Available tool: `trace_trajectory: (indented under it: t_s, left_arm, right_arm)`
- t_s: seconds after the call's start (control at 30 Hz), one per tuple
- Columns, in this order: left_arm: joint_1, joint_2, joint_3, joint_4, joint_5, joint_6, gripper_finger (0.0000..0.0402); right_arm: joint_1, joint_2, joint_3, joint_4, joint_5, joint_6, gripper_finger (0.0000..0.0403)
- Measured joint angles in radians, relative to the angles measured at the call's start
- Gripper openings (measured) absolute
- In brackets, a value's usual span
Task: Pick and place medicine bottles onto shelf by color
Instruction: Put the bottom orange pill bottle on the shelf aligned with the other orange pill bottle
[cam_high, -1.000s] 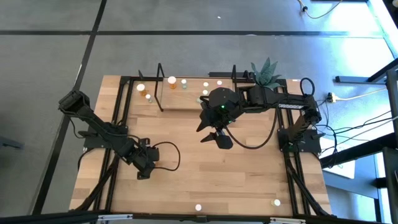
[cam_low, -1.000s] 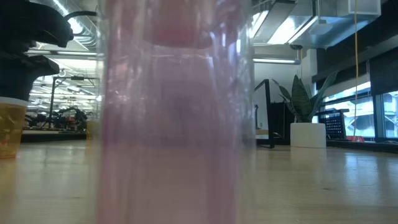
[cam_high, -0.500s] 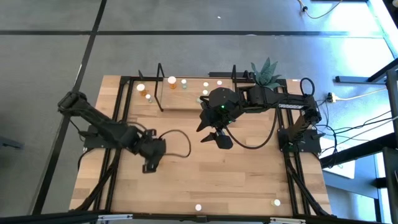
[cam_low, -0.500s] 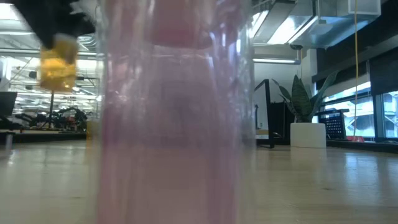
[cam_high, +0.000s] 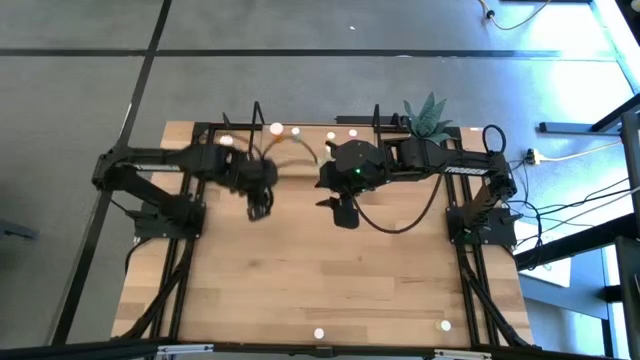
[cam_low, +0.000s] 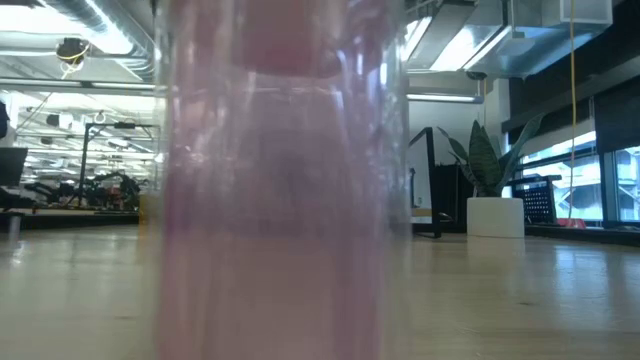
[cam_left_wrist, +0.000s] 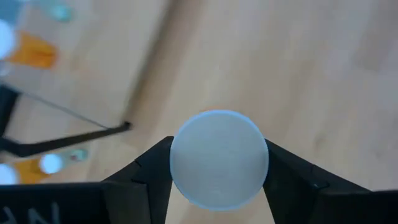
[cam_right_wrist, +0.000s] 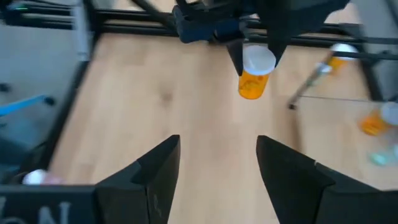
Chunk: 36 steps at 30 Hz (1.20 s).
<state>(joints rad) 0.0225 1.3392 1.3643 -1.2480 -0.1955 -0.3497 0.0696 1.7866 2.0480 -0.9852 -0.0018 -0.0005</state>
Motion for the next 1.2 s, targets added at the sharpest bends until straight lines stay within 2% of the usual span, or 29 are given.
trace_trajectory:
  t_s: [0.2, 0.53, 0.7, 0.87, 1.2]
  left_arm:
    - [0.212, 0.021, 0.016, 0.024, 0.001, 0.079, 0.0191]
    - [0.441, 0.148, 0.033, 0.151, 0.087, 0.257, 0.0191]
    - [0.502, 0.239, 0.096, 0.160, 0.082, 0.350, 0.0191]
    - [0.531, 0.301, 0.088, 0.144, 0.088, 0.412, 0.0191]
    - [0.555, 0.320, 0.051, 0.211, 0.079, 0.433, 0.0191]
  right_arm:
    - [0.000, 0.000, 0.000, 0.000, 0.156, 0.022, 0.0213]
    - [0.000, 0.000, 0.000, -0.002, 0.166, 0.018, 0.0213]
    - [0.000, 0.000, 0.000, -0.003, 0.167, 0.013, 0.0213]
    - [0.000, 0.000, 0.000, -0.004, 0.167, -0.006, 0.0213]
    - [0.000, 0.000, 0.000, -0.004, 0.167, -0.005, 0.0213]
